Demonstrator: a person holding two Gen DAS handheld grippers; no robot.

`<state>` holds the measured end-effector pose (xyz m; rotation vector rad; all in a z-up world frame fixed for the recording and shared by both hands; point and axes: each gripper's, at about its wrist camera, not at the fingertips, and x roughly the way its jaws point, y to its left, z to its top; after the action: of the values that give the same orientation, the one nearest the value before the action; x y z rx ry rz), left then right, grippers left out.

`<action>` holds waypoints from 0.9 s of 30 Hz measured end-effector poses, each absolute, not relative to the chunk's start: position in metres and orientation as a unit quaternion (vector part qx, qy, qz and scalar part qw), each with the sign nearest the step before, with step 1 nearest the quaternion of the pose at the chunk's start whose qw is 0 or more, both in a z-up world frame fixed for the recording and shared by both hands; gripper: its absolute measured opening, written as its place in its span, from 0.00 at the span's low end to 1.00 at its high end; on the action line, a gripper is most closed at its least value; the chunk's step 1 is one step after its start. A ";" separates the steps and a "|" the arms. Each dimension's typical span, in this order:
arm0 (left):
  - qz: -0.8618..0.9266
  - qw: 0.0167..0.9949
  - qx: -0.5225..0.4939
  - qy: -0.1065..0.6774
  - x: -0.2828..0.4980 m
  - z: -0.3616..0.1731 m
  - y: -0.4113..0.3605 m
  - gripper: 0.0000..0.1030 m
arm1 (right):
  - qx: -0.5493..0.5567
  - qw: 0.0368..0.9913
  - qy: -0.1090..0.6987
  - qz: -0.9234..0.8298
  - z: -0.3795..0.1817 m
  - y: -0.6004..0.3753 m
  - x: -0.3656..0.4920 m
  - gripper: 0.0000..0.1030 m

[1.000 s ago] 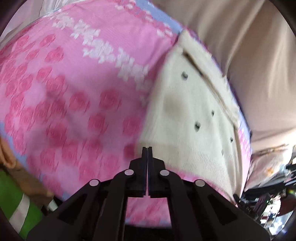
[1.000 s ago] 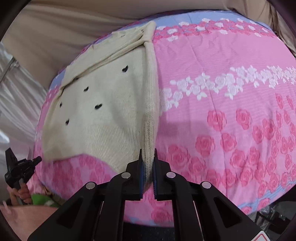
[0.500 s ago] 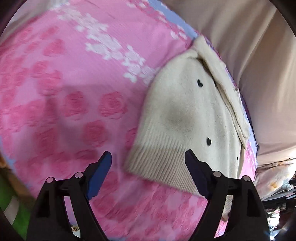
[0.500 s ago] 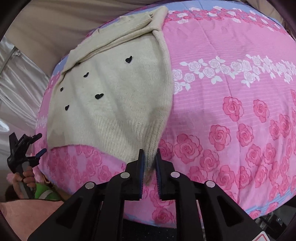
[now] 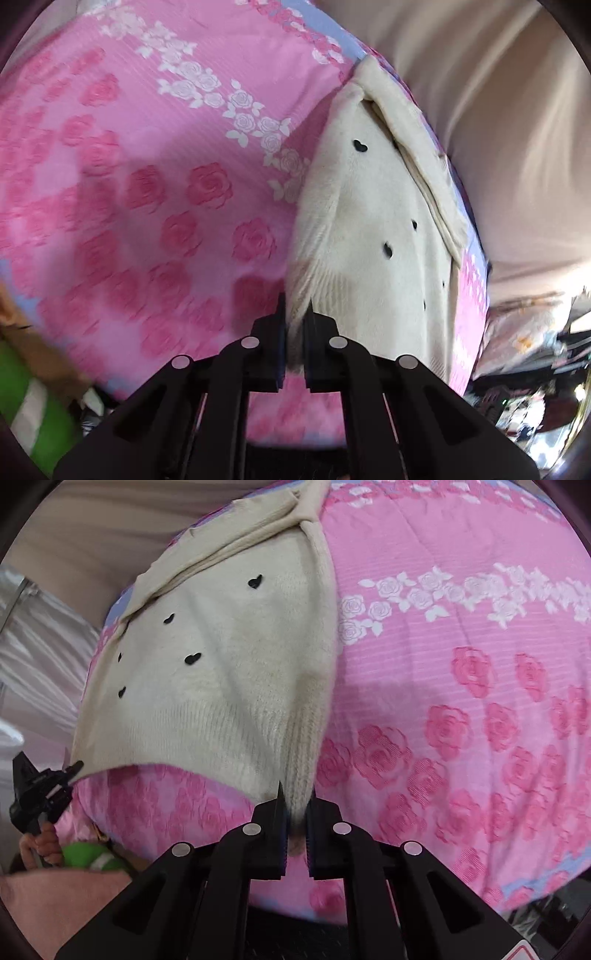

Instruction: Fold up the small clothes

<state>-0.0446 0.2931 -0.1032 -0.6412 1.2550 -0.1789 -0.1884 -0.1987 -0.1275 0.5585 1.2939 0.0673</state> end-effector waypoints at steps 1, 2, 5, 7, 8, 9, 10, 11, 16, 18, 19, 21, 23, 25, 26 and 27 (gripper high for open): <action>-0.081 0.756 -0.290 0.582 -0.049 -0.097 0.299 0.04 | 0.249 0.759 0.601 0.031 -0.123 -0.204 -0.197 0.06; -0.079 0.750 -0.290 0.589 -0.054 -0.094 0.303 0.04 | 0.243 0.756 0.607 0.031 -0.121 -0.207 -0.201 0.06; -0.077 0.731 -0.278 0.618 -0.071 -0.093 0.302 0.04 | 0.227 0.732 0.642 0.034 -0.126 -0.217 -0.223 0.06; -0.081 0.718 -0.262 0.640 -0.086 -0.096 0.296 0.04 | 0.219 0.709 0.669 0.042 -0.137 -0.218 -0.239 0.06; -0.083 0.708 -0.252 0.654 -0.099 -0.098 0.291 0.04 | 0.215 0.691 0.688 0.050 -0.144 -0.217 -0.251 0.06; -0.084 0.702 -0.247 0.663 -0.106 -0.100 0.289 0.04 | 0.211 0.681 0.699 0.055 -0.148 -0.215 -0.259 0.06; -0.081 0.694 -0.244 0.673 -0.116 -0.099 0.288 0.04 | 0.208 0.669 0.710 0.062 -0.151 -0.214 -0.267 0.06; -0.077 0.687 -0.246 0.679 -0.122 -0.097 0.288 0.04 | 0.209 0.656 0.722 0.069 -0.153 -0.213 -0.276 0.06; -0.070 0.707 -0.281 0.645 -0.112 -0.054 0.297 0.04 | 0.266 0.692 0.667 0.077 -0.106 -0.242 -0.243 0.06; -0.084 0.731 -0.307 0.603 -0.083 -0.035 0.298 0.04 | 0.315 0.742 0.587 0.072 -0.072 -0.274 -0.192 0.06; -0.107 0.739 -0.327 0.579 -0.056 -0.029 0.294 0.04 | 0.328 0.764 0.551 0.072 -0.059 -0.286 -0.168 0.06; -0.121 0.763 -0.323 0.546 -0.024 -0.025 0.281 0.04 | 0.366 0.790 0.486 0.074 -0.045 -0.310 -0.123 0.06; -0.135 0.787 -0.321 0.510 0.019 -0.026 0.269 0.04 | 0.397 0.802 0.441 0.066 -0.044 -0.326 -0.079 0.06; -0.141 0.803 -0.308 0.490 0.051 -0.035 0.254 0.04 | 0.409 0.805 0.427 0.056 -0.054 -0.332 -0.039 0.06; -0.145 0.809 -0.295 0.488 0.075 -0.042 0.242 0.04 | 0.407 0.806 0.427 0.048 -0.063 -0.336 -0.017 0.06; -0.147 0.811 -0.286 0.488 0.098 -0.045 0.234 0.04 | 0.411 0.803 0.430 0.041 -0.074 -0.340 0.003 0.06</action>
<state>0.0980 0.2344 -0.0454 -0.6107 1.0427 -0.3132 0.0028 -0.3398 -0.0737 0.8808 0.9218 0.0882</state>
